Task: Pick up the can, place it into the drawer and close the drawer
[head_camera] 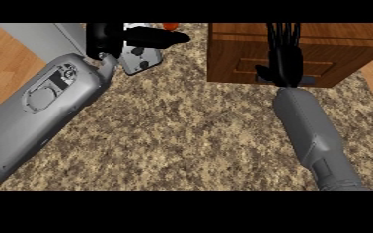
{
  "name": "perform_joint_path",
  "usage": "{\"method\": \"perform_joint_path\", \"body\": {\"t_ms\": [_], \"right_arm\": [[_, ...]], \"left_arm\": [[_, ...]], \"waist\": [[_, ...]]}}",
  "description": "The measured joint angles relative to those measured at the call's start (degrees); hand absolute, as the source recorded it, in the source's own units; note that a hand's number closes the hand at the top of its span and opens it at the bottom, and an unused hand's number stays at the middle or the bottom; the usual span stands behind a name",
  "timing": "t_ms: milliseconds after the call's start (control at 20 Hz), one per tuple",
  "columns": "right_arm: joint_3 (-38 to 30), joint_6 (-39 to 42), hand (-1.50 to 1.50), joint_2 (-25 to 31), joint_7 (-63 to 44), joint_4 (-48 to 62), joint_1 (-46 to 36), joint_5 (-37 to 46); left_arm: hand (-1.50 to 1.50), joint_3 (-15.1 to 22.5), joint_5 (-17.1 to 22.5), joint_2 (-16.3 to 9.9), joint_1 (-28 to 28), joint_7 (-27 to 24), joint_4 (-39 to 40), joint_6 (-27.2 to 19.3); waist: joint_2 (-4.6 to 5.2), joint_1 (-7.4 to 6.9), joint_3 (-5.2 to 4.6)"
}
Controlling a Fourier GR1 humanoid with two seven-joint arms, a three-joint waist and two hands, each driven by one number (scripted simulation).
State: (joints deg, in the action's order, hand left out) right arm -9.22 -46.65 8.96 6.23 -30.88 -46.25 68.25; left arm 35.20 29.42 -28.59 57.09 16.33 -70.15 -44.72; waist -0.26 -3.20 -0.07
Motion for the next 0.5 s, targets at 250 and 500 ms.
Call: {"method": "perform_joint_path", "body": {"t_ms": [250, 500], "right_arm": [[-0.99, 2.70, -1.50, 2.24, -1.25, 6.90, -7.80, 1.04], [-1.71, 4.30, -1.50, 3.24, -1.19, 12.56, -12.77, 1.68]], "left_arm": [[-1.50, -0.43, -0.73, -0.82, -2.59, -0.70, -2.35, 0.71], [-1.50, -0.53, -1.68, -0.72, -5.36, -1.41, -4.10, 0.86]], "waist": [[0.93, -0.99, -0.06], [1.48, -1.01, 0.01]]}}
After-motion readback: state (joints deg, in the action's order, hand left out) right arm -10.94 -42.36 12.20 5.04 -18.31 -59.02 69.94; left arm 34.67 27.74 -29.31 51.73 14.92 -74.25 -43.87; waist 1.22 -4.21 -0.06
